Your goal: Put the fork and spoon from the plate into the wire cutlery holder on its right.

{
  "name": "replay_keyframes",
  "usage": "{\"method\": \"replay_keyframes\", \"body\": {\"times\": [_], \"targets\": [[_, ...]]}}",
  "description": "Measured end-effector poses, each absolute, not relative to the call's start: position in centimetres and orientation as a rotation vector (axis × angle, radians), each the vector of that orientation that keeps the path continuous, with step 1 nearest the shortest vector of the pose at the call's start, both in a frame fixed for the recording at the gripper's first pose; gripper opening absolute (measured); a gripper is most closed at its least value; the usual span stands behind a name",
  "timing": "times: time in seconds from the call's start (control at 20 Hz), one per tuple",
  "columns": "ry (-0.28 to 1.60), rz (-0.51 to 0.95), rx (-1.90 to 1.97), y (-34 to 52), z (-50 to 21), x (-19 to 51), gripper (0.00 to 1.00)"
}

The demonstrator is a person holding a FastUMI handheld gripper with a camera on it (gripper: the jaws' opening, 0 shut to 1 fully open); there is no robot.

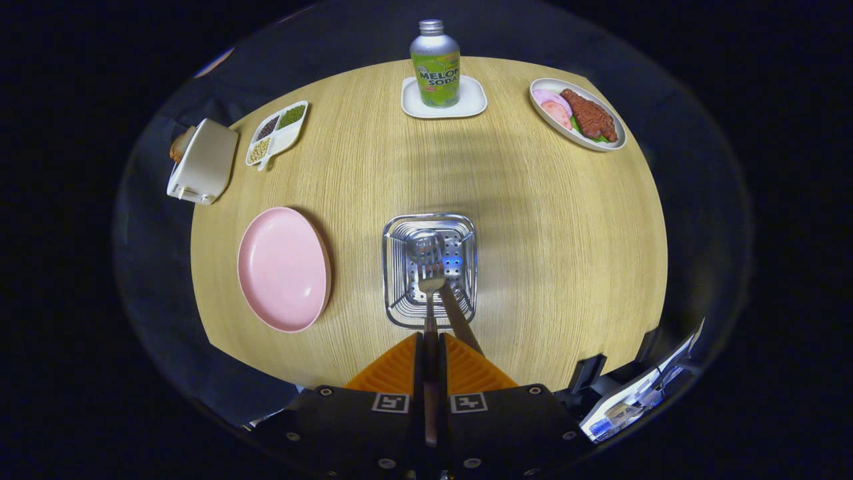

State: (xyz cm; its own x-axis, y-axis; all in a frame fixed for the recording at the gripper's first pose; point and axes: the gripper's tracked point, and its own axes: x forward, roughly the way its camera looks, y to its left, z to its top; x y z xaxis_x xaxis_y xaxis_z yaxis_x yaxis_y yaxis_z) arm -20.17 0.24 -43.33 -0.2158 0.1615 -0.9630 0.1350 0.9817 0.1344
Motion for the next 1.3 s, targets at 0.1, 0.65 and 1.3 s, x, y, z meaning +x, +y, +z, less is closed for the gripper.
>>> {"method": "replay_keyframes", "body": {"times": [0.1, 0.65, 1.3], "targets": [[1.760, 0.027, 0.253, 0.5, -43.2, -19.4, 0.09], [1.240, 0.043, 0.157, -0.8, -35.7, -10.5, 0.35], [0.620, -0.056, 0.134, -3.4, -22.3, -2.4, 0.89]]}}
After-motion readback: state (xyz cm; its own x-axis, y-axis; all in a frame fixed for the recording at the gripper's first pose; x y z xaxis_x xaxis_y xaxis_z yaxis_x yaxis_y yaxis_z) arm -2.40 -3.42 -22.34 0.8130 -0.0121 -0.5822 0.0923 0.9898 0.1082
